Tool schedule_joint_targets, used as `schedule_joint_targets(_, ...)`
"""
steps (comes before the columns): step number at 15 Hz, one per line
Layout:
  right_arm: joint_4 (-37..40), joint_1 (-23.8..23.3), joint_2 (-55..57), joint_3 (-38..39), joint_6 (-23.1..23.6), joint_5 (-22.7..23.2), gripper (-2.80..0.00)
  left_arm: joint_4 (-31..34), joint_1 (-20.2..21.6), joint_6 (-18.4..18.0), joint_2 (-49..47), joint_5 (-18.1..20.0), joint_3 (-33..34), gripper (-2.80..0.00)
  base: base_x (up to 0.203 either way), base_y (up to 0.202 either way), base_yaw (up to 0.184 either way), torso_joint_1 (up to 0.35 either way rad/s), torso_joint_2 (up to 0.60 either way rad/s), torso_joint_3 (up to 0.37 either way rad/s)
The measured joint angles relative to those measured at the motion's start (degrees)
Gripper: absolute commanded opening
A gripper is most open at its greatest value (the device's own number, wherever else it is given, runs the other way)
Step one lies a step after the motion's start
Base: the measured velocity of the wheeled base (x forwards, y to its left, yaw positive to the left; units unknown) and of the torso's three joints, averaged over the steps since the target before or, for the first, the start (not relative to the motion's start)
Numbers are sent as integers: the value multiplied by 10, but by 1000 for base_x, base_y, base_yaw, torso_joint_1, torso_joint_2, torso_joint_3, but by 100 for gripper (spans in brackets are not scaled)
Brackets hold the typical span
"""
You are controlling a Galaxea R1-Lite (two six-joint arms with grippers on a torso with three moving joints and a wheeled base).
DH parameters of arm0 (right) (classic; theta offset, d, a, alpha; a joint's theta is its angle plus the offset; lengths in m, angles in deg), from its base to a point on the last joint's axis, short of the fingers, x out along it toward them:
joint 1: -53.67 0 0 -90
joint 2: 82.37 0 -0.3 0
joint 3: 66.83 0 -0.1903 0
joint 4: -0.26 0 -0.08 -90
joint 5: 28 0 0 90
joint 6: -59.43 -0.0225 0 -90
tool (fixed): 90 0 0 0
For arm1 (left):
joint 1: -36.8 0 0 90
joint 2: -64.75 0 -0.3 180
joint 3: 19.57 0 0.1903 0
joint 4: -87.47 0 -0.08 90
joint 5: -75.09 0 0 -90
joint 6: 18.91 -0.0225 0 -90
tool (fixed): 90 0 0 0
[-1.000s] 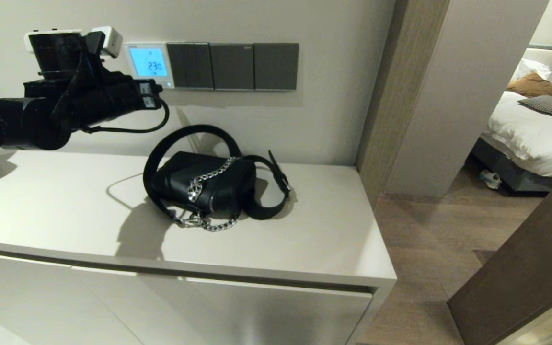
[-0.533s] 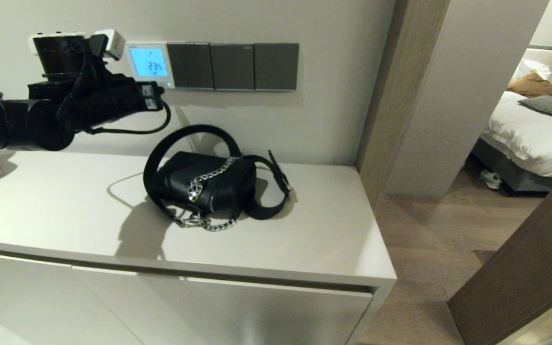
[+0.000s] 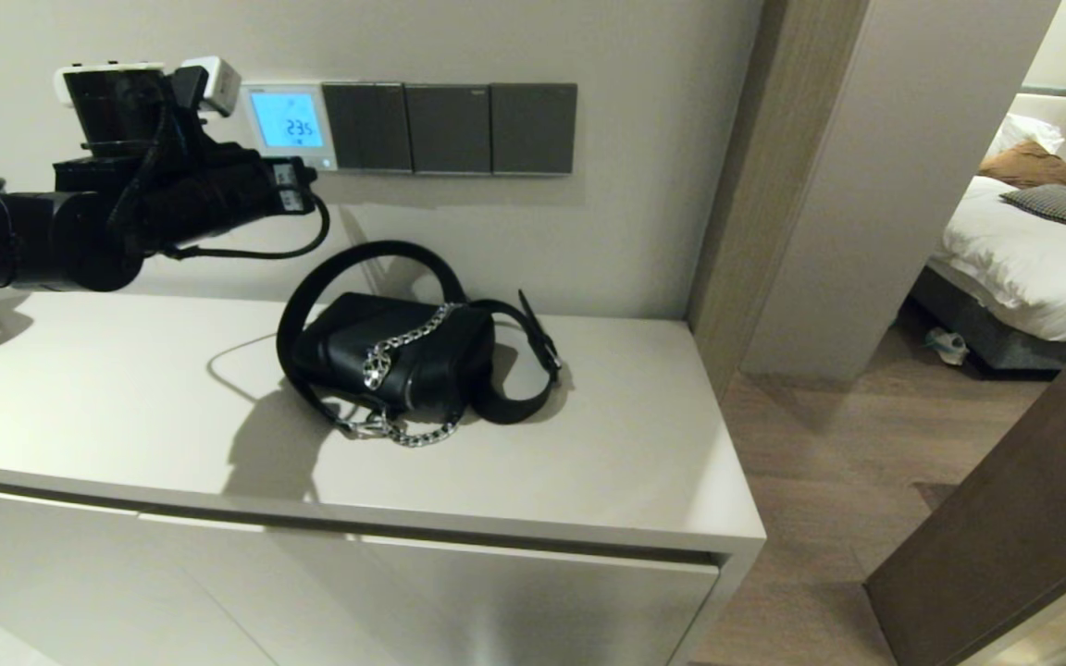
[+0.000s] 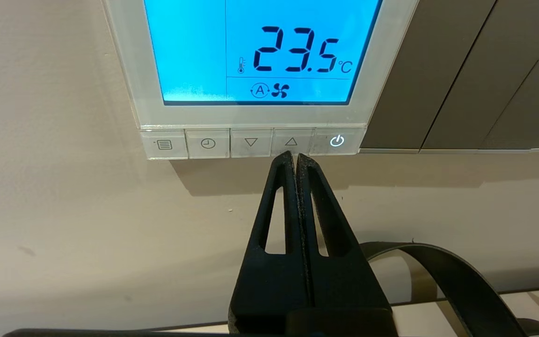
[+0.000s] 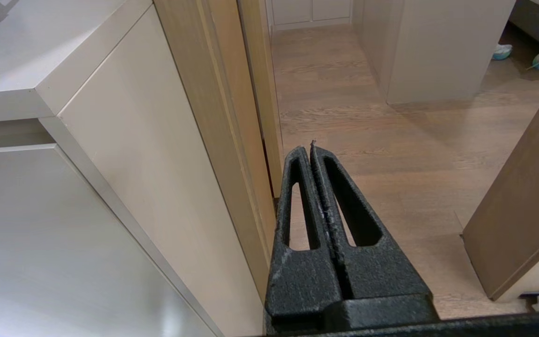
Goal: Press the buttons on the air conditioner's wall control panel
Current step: Press the temperature increase button
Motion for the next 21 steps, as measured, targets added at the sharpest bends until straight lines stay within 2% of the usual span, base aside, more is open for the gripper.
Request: schedule_joint_targets(21,0,0,0,0,0,0,-280,-11,1,0,-6,-1,-4,-280,0,0,0,0,0,0)
